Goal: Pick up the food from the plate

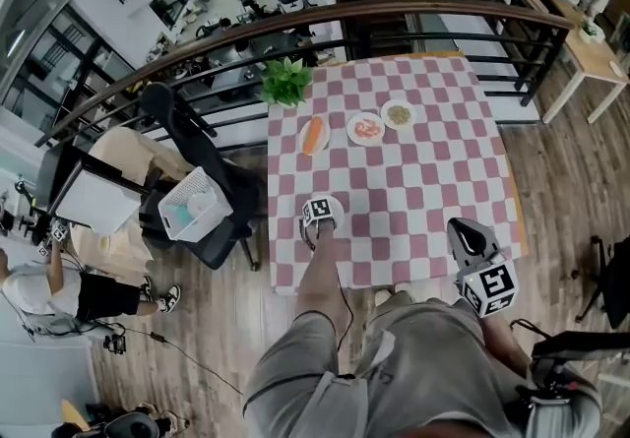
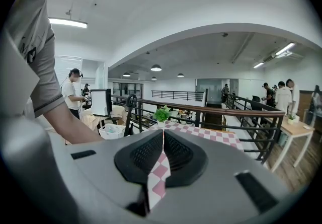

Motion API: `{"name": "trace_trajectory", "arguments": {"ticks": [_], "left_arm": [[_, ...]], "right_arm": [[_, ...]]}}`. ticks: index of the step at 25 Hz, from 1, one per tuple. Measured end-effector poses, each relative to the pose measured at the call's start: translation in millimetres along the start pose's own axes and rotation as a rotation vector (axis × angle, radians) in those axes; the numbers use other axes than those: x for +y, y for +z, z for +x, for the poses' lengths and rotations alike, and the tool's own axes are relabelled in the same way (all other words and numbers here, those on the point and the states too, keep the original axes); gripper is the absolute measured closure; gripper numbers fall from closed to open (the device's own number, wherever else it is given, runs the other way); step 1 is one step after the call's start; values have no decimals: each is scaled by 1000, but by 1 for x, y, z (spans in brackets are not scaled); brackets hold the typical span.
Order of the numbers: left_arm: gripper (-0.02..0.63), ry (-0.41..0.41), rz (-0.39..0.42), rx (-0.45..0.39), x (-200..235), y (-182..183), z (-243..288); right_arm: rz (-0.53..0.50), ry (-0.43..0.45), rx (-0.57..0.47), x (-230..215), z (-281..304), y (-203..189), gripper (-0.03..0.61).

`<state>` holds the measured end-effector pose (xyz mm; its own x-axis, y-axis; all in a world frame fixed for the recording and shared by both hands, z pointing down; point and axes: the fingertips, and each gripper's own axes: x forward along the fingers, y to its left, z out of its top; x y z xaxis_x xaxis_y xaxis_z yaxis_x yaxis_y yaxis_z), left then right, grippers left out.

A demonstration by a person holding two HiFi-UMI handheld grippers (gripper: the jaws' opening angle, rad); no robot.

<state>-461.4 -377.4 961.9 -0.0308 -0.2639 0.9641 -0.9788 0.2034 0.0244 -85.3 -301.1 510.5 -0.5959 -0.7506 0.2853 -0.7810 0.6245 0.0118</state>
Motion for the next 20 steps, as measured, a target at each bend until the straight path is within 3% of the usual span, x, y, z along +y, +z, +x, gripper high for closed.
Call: {"name": "trace_trajectory", "arguments": {"ticks": [20], "left_arm": [[273, -13, 21, -36, 1, 1, -3]], "right_arm": [[-16, 41, -6, 15, 7, 6, 561]]}}
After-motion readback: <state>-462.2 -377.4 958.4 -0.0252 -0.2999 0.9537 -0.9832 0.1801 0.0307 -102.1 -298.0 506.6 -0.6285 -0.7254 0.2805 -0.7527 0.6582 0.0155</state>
